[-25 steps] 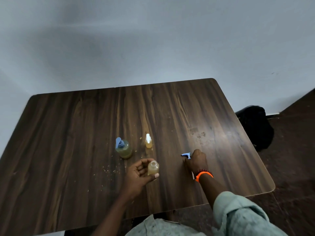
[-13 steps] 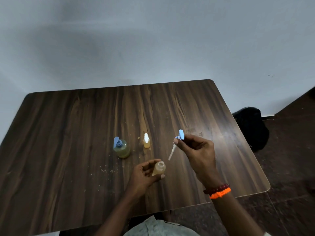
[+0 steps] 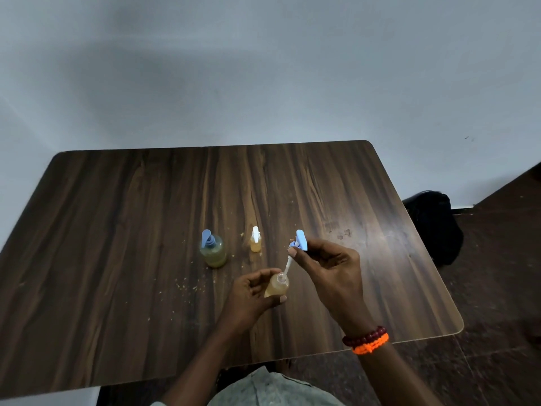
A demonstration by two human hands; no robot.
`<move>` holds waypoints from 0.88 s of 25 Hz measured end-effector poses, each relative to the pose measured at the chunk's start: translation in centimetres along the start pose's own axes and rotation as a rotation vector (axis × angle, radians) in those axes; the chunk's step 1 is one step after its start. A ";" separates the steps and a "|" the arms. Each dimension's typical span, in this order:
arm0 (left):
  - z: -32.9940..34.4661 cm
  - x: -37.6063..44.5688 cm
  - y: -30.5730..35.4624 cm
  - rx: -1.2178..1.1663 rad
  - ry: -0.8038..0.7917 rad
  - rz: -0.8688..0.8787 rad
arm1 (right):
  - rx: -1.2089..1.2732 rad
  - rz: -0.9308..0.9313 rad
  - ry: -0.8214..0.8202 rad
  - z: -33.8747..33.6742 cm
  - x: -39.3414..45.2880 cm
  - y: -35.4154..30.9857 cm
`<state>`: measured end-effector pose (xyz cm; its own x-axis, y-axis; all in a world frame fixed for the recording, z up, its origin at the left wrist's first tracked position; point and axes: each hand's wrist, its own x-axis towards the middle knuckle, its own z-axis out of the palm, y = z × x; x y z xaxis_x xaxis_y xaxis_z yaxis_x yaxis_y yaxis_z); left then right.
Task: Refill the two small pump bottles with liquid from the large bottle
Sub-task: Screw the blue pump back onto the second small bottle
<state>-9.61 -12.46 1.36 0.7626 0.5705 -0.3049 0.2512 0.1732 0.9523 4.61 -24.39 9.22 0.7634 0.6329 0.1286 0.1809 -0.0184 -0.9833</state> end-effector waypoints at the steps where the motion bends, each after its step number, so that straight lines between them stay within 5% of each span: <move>1: 0.0 -0.1 0.0 0.004 0.002 0.000 | 0.007 -0.009 -0.002 -0.1 0.0 0.2; 22: -0.2 0.1 1.0 -0.055 -0.042 0.045 | -0.252 0.073 -0.069 1.0 -2.0 3.5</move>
<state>-9.42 -12.04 2.24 0.7971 0.5444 -0.2612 0.1841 0.1928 0.9638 3.11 -24.90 5.42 0.7374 0.6742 0.0412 0.2822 -0.2521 -0.9256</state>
